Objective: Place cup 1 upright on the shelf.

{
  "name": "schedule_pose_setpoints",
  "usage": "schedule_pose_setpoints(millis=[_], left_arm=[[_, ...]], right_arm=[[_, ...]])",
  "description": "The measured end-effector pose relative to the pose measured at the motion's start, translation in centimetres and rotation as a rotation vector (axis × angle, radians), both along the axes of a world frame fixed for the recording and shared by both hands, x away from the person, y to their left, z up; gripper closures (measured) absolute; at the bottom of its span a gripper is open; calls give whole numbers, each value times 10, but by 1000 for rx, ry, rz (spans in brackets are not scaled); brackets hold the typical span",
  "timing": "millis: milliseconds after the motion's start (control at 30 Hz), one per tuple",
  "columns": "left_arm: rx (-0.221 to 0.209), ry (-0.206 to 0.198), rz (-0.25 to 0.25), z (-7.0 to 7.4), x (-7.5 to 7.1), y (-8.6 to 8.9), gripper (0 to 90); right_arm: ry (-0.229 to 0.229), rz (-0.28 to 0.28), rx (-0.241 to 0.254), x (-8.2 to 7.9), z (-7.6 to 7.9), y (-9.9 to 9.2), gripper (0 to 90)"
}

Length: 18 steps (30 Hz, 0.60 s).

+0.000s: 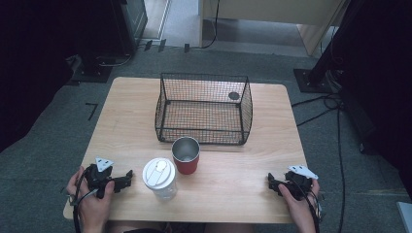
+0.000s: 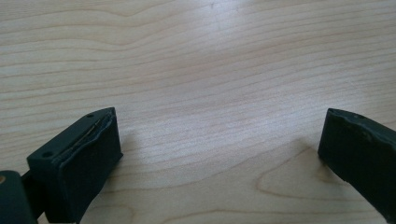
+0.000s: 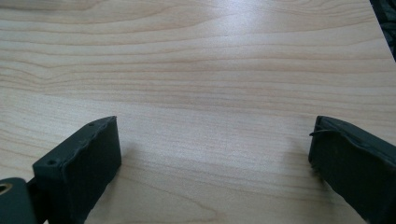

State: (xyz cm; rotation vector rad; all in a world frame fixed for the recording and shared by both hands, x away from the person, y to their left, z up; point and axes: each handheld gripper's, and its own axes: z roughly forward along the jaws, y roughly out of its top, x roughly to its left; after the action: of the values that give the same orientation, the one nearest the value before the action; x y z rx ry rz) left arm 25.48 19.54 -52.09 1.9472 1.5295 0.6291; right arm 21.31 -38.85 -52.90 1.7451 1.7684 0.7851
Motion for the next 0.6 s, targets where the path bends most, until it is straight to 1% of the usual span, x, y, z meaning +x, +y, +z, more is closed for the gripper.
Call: schedule_pose_setpoints(millis=[67,267,300,333,367,467,533,567,600], left_arm=[[-4,0,17,0,0,1,0],[1,0,18,0,0,0,0],[1,0,18,0,0,0,0],[0,-1,34,0,1,-2,0],[0,-1,40,0,1,-2,0],[-2,-1,41,0,1,-2,0],[-1,-1,40,0,1,-2,0],[-1,-1,40,0,1,-2,0],[-1,-2,40,0,1,-2,0]], right_arm=[[-1,-5,-1,1,0,0,20],[-5,-20,-6,1,0,3,23],[-18,-9,-16,1,2,7,27],[-22,-2,-15,1,3,9,27],[-28,-1,-12,1,5,12,27],[-47,6,-4,2,13,21,27],[-78,26,6,2,19,28,27],[-78,26,6,2,19,28,27],[-92,36,2,1,22,31,27]])
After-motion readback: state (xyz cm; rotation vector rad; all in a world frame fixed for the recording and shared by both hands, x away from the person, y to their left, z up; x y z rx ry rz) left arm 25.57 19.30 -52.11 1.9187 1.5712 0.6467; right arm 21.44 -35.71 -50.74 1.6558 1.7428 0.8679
